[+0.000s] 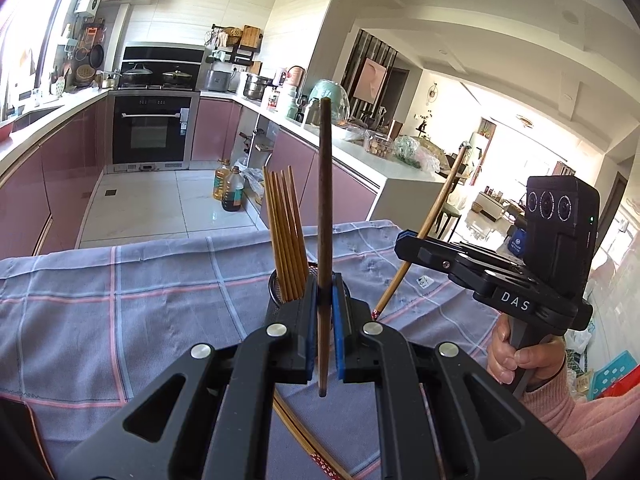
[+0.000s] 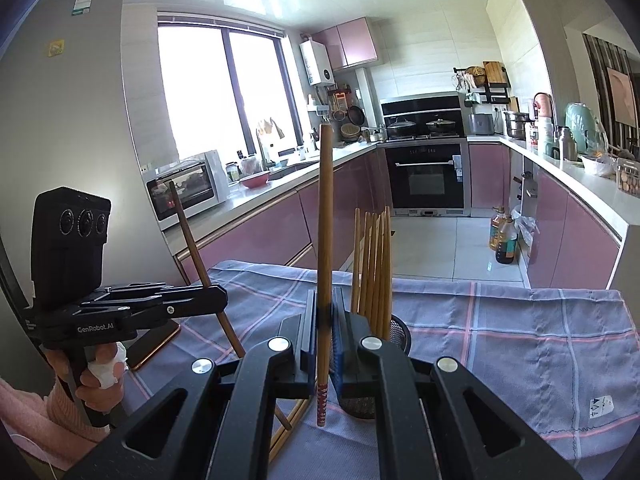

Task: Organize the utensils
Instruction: 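Lower both held chopsticks into the mesh cup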

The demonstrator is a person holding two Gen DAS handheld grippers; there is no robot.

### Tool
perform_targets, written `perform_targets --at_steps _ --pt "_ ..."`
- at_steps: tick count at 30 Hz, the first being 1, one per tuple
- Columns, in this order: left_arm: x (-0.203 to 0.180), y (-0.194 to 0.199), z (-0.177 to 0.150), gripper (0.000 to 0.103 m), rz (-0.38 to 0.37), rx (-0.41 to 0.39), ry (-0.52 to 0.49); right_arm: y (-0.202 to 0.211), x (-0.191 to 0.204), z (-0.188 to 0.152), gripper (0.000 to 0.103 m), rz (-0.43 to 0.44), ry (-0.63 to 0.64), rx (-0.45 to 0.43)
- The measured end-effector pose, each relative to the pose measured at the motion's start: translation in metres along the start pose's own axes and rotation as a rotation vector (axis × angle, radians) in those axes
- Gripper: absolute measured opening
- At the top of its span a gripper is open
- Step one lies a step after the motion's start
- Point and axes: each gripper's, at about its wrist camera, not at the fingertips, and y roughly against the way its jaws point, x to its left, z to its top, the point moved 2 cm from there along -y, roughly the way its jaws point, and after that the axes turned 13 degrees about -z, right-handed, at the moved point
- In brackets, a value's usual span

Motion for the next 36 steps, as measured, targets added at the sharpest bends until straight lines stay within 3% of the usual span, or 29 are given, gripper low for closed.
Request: perform_targets --at_steps 36 --pt "-0.018 -0.008 0.052 0.008 -0.003 -0.1 -0.066 -0.008 -0.003 0.034 0.006 -0.026 0.038 -0.068"
